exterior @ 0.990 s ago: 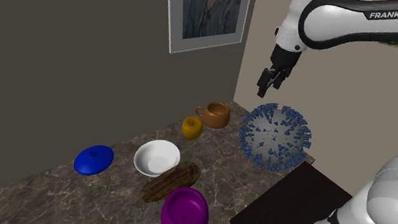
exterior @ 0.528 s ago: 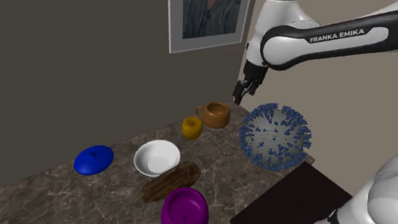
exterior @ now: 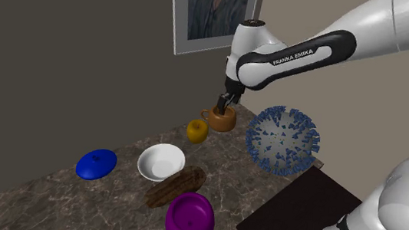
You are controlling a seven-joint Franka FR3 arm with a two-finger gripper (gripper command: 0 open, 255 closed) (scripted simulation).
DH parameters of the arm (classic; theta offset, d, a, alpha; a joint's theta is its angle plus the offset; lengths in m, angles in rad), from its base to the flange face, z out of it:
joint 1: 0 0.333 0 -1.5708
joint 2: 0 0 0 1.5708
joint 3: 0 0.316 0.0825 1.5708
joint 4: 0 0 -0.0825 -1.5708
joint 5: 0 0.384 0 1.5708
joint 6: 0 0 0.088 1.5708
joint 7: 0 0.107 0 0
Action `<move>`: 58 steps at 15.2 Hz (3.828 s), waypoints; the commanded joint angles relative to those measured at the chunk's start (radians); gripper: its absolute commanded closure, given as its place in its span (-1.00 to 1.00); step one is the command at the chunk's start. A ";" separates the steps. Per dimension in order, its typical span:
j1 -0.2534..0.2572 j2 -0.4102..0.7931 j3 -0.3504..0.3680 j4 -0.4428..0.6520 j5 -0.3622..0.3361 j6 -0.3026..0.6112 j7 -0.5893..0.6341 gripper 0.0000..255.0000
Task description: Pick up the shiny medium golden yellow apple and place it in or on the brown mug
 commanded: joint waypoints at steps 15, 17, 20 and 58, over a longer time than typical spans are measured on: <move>0.073 0.484 0.003 0.332 -0.188 0.157 0.078 -1.00; 0.073 0.505 -0.001 0.336 -0.194 0.174 0.082 -1.00; 0.074 0.522 -0.005 0.340 -0.199 0.187 0.085 -1.00; 0.057 0.373 0.028 0.416 -0.131 -0.033 0.013 1.00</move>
